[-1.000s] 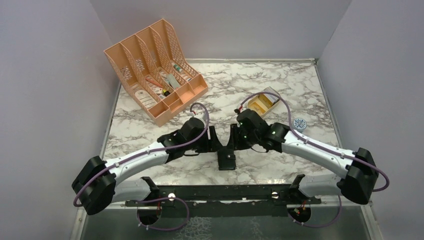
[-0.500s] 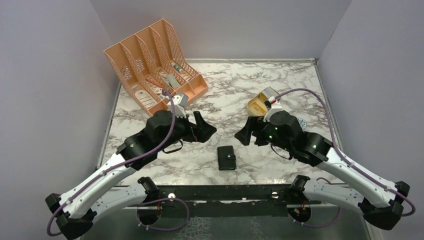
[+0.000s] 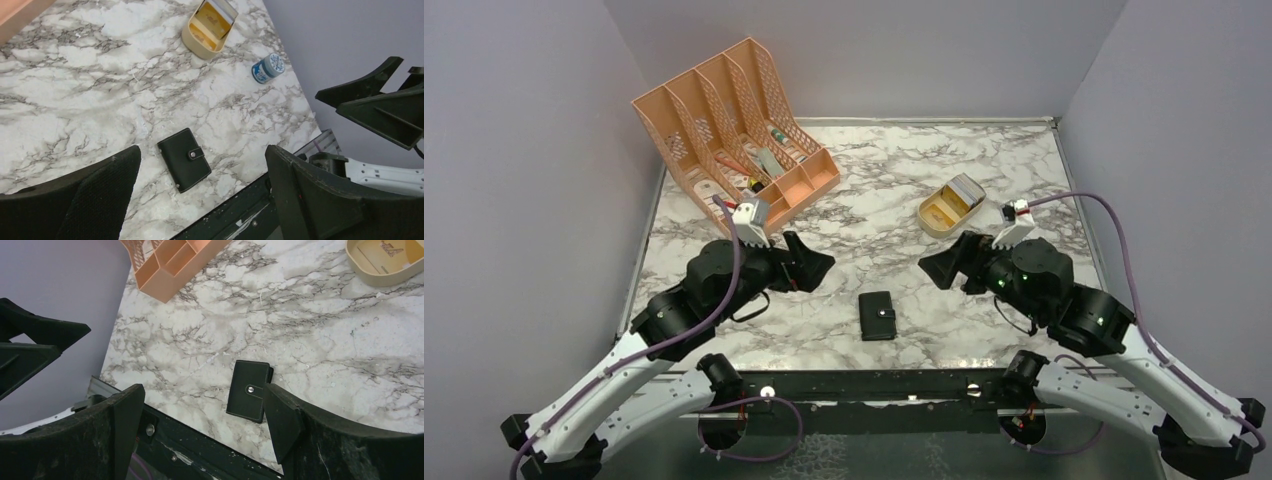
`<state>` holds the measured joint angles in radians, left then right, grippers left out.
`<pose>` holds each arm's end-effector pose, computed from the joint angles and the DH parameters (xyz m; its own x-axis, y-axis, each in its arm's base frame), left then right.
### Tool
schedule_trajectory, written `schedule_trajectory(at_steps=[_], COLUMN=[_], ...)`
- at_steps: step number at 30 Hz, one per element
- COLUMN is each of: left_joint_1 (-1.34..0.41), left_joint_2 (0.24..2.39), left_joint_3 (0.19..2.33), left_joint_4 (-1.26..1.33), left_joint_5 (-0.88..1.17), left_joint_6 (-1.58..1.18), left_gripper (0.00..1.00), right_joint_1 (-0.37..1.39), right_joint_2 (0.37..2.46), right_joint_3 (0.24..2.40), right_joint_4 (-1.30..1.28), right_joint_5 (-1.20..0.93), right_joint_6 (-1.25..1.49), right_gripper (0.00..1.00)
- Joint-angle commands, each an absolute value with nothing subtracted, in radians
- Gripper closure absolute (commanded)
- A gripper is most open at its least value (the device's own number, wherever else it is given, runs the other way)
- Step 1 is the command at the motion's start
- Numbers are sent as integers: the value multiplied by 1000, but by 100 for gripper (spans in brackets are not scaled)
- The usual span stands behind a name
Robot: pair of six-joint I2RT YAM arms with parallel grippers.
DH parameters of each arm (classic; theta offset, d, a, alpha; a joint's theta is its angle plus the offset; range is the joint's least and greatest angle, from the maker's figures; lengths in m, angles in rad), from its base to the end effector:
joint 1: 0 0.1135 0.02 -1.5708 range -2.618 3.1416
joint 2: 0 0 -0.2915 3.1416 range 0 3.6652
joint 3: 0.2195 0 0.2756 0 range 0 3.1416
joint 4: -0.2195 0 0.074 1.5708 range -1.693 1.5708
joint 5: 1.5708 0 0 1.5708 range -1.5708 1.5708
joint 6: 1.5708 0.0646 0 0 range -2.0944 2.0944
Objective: Put the credit cards into the card holder
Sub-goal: Reset both arms
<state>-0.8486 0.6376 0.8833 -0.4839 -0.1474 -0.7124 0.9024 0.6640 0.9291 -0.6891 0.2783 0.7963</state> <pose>0.1169 -0.1184 0.3781 -0.5415 -0.3634 -0.7581 0.3884 0.6916 -0.6090 0.1121 0.1133 0.3655 -0.6068 0.3406 -0.7182 -0.2370 0.7850 0.5724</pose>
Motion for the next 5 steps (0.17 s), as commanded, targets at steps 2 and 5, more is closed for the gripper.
schedule_trajectory(at_steps=[2,5], left_joint_1=[-853,-853], left_joint_2=[651,654], left_joint_3=[848,837], left_joint_4=[-495,-495], left_joint_5=[-162,-165], left_joint_6=[-730,-732], left_gripper=[1,1], right_joint_1=[907,907], right_joint_2=[682,691], right_joint_3=[896,889], right_joint_4=[-682,-673], right_joint_5=[304,304], right_joint_6=[802,802], right_gripper=[11,11])
